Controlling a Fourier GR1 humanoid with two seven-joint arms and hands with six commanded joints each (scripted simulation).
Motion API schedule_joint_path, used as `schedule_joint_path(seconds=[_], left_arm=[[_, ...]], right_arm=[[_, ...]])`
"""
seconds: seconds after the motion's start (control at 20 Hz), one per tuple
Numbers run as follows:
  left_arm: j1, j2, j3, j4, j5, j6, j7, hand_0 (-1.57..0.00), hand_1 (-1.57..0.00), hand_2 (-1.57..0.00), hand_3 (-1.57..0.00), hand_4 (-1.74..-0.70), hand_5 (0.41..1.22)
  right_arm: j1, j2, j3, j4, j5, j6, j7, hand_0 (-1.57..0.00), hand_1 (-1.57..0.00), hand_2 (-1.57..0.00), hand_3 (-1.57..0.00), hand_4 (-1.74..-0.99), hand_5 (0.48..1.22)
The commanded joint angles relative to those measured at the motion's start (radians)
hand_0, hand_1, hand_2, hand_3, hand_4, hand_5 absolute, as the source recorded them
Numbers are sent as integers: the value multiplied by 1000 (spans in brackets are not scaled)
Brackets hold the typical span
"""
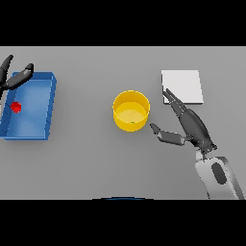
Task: Pick up the red beaker and tilt it to pour out 1 green nut into yellow bowl. Pick up the yellow bowl and place it on the metallic measuring scale.
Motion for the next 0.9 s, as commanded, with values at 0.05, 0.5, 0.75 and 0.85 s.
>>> schedule_joint_path(seconds=[0.05,0.5,0.75,0.85], left_arm=[[4,-11,-6,-16,2,12,21,-10,-9,-8,-9,-802,678],[20,-7,-7,-9,1,5,7,0,0,0,0,-805,691],[26,4,6,-11,21,-17,-1,1,1,1,1,-808,696],[23,8,7,-16,22,-18,11,1,1,1,1,-809,693]], right_arm=[[-64,-51,46,30,85,28,5,1,1,1,1,-1132,631],[-336,-154,267,206,331,176,-104,1,1,1,1,-1161,643],[-453,-144,333,340,374,226,-170,1,1,1,1,-1157,644],[-484,-133,365,363,387,261,-182,1,1,1,1,-1157,652]])
